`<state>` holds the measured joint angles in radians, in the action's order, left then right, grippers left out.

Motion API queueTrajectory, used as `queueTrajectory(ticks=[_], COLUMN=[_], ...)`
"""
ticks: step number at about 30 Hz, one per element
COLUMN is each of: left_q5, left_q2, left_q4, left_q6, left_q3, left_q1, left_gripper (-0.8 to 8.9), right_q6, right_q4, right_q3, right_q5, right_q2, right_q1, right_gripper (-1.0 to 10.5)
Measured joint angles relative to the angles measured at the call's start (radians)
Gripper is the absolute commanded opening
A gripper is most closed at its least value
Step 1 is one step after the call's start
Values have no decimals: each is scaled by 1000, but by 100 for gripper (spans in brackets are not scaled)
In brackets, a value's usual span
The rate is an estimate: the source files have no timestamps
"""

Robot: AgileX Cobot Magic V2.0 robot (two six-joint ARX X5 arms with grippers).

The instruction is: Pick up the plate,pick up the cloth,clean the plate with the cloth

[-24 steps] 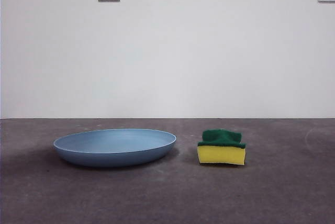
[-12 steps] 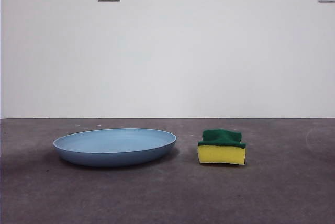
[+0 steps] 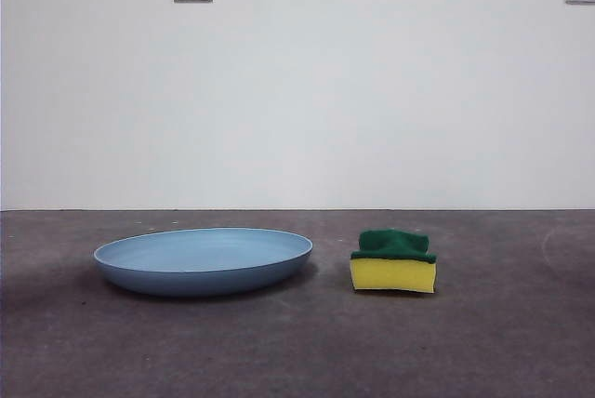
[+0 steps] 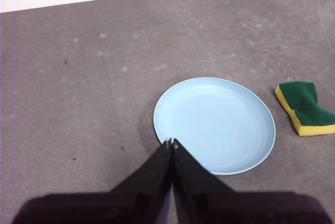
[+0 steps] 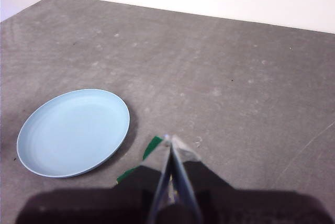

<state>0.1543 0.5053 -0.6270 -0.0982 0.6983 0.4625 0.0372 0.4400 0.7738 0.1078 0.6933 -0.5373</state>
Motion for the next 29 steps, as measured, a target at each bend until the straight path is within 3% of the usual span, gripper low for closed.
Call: queueTrajectory(ticks=[10,15,21,29], left_q5=[1,0,-11,-124], left_q2=[-4,-87,-229,-401], left_q4=[8,92,293,435], left_q6=[40,75,80,81], left_q3=[0,-39,-232,-526], left_q1=[-3,-63,-180,-282], left_gripper=[-3,-3,-3,-3], right_q6=[0,0,0,0], right_q4=[0,0,0,0], right_q3=[0,0,0,0], right_q5=[0,0,0,0], right_q2=[0,0,0,0], right_q1=[0,0,0,0], right_gripper=[2,2,2,2])
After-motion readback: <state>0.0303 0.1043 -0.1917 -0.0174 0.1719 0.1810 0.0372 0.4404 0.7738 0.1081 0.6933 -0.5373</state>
